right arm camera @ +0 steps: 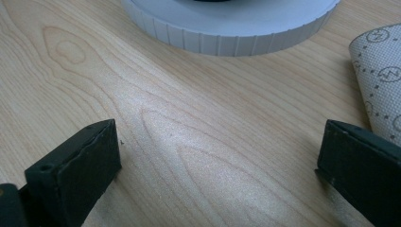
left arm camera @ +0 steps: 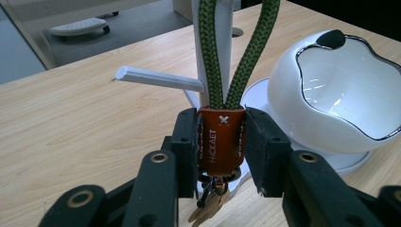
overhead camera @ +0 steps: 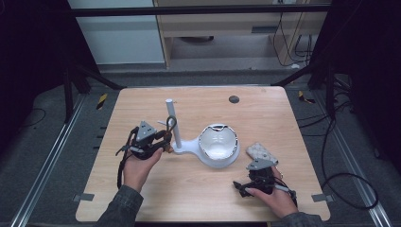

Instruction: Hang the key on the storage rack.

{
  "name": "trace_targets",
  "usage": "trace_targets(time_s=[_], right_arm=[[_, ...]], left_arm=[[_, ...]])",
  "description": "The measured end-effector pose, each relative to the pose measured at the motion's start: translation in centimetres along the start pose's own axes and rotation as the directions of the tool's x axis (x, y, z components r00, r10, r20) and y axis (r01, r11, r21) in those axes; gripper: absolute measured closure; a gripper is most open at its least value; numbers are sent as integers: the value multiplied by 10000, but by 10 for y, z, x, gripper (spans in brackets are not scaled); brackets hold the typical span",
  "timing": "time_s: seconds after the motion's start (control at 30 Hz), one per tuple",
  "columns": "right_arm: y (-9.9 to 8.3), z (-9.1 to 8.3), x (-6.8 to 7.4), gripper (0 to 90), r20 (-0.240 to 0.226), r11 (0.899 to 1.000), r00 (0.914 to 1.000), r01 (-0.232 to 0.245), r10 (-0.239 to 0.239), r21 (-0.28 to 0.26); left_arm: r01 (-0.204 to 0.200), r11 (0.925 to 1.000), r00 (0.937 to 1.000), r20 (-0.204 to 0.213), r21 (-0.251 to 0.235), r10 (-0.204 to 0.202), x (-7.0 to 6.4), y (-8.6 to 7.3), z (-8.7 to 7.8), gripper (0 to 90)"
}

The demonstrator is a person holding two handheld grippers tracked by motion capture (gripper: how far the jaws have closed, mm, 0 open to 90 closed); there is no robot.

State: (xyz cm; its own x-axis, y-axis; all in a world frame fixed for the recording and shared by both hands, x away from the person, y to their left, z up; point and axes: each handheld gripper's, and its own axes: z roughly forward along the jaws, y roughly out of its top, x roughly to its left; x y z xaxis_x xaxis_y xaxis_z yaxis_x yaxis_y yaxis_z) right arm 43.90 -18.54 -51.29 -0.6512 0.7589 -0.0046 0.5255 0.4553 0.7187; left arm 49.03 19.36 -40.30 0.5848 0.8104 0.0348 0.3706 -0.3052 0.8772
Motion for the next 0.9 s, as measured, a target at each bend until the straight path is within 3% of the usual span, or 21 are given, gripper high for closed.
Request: trace_targets(time_s=[0.7, 0.77, 0.9], right_arm=[[0, 0, 0, 2, -43, 10000, 10000, 50, -50, -11], [0, 0, -1, 2, -42, 10000, 10000, 52, -52, -7], [0, 0, -1, 2, -32, 10000, 10000, 68, -68, -13]], left_arm=[[29, 10000, 10000, -90, 75, -28, 0, 1, 5, 652], [87, 9999, 9999, -148, 127, -85, 0, 1, 5, 618], [130, 9998, 9995, -304, 138, -125, 0, -3, 3, 458]])
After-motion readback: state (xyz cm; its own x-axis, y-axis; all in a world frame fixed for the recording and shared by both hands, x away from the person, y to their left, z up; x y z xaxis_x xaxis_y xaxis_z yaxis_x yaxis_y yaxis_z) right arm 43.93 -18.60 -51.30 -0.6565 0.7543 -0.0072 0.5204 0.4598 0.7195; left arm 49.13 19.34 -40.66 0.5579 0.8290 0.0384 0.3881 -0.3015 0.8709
